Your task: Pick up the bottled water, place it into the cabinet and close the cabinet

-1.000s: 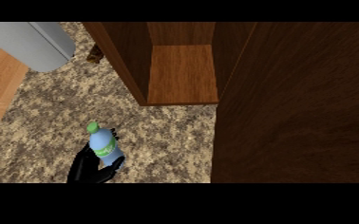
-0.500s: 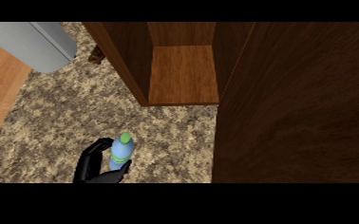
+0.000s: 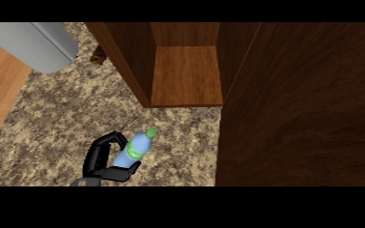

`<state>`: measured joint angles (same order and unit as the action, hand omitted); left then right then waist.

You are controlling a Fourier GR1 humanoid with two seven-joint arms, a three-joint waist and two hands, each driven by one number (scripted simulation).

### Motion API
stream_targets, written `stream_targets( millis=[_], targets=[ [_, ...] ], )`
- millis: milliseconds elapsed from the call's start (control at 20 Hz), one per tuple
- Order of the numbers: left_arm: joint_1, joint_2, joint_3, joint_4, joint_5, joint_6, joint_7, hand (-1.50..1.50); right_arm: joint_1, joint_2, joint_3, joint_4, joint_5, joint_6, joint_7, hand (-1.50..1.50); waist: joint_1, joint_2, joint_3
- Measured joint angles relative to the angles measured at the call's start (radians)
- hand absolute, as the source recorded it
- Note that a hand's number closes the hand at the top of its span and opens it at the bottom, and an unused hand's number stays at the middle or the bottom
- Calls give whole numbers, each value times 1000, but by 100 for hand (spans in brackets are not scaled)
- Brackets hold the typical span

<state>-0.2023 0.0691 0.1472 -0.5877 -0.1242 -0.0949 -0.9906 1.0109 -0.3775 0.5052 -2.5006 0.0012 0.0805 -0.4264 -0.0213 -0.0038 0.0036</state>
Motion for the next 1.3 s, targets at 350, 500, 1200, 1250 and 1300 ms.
stream_targets(
  millis=[350,500,1200,1250,1300],
  targets=[
    [-42,-51,-74,-63,40,-4,82,150,4,-11,25,3,2,-31,-10,-150,7,0,-3],
    [-62,-60,-150,-117,112,21,145,150,1,-21,26,3,2,-39,-10,-150,7,0,-4],
    [-235,-69,-499,-324,417,361,487,150,12,-66,-20,5,-10,-50,-57,-150,-10,2,-4],
    [-260,-69,-514,-316,437,389,499,150,17,-71,-29,5,-11,-47,-65,-150,-13,3,-4],
    [-294,-69,-528,-310,454,422,520,150,18,-74,-37,5,-13,-46,-69,-150,-16,4,-4]
  ],
)
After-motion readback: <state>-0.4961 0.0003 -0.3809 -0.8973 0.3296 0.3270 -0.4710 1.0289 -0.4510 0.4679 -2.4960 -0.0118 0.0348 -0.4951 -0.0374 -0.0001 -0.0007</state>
